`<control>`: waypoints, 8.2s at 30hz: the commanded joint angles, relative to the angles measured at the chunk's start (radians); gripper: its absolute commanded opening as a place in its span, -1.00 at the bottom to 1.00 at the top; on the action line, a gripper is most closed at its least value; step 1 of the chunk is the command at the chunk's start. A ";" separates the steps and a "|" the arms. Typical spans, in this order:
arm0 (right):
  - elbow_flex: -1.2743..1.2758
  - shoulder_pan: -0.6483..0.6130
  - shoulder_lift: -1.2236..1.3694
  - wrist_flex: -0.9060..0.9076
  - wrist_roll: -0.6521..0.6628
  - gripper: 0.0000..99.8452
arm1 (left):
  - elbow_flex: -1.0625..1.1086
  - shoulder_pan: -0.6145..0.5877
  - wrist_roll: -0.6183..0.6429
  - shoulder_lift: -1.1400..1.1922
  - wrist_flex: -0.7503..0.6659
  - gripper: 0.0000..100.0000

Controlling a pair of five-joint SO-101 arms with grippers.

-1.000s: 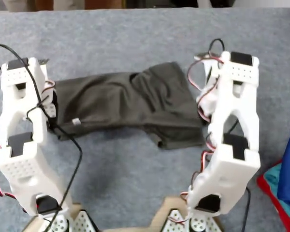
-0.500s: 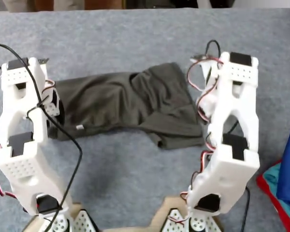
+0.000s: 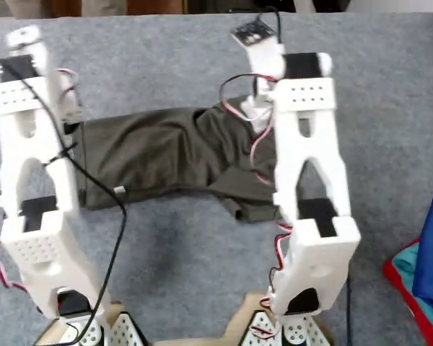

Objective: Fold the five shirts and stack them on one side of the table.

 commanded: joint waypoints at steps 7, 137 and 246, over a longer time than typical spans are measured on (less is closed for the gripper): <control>-0.101 -0.054 0.323 -0.256 -0.130 -0.99 | 0.023 0.150 0.161 0.223 -0.219 -0.96; 0.432 -0.229 -0.101 0.170 0.568 -0.95 | 1.409 -0.210 -0.446 -1.587 -0.087 -0.96; 0.153 -0.036 0.133 0.143 0.818 -0.98 | 1.444 -0.207 -0.445 -1.587 -0.095 -0.95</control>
